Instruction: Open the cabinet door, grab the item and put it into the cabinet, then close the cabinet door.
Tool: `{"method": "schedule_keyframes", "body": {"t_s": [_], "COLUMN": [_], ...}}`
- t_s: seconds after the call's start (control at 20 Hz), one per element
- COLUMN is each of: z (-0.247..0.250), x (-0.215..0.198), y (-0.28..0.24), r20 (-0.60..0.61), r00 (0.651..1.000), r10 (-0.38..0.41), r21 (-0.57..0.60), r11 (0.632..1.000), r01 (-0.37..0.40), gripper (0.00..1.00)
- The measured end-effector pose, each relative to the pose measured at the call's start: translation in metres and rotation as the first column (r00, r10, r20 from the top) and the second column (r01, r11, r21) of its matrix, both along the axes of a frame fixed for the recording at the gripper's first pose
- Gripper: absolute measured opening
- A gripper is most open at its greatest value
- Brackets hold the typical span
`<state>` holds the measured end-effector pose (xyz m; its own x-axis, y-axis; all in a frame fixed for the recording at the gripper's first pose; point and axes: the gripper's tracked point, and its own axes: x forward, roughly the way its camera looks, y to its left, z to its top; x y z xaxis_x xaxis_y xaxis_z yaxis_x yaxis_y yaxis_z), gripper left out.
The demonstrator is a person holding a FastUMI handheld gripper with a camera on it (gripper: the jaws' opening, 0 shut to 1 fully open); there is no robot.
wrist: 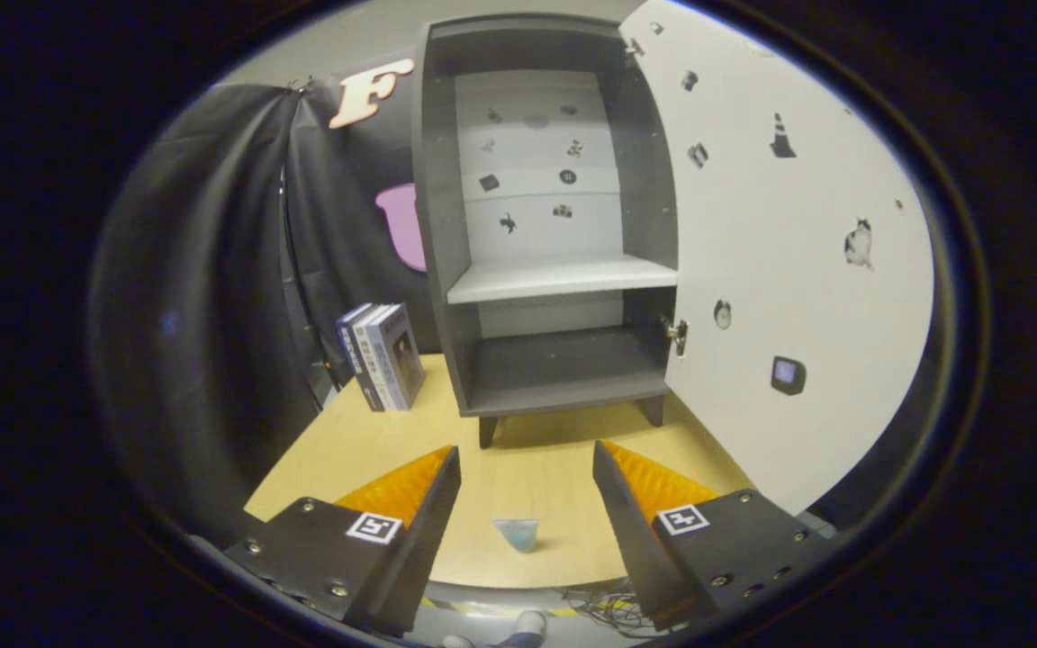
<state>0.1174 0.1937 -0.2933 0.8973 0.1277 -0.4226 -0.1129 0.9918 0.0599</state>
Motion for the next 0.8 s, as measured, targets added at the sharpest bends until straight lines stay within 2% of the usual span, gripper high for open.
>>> {"method": "schedule_keyframes", "body": {"t_s": [0.15,0.4,0.8], "z": [-0.051,-0.113,-0.176], "x": [0.012,0.033,0.034], "y": [0.017,0.012,0.014], "r20": [-0.077,-0.151,-0.24], "r00": [0.997,0.988,0.97], "r10": [0.028,-0.032,-0.041], "r21": [0.043,0.066,0.036], "r11": [0.999,0.997,0.998], "r01": [-0.025,0.042,0.051], "gripper": [0.88,0.88,0.88]}}
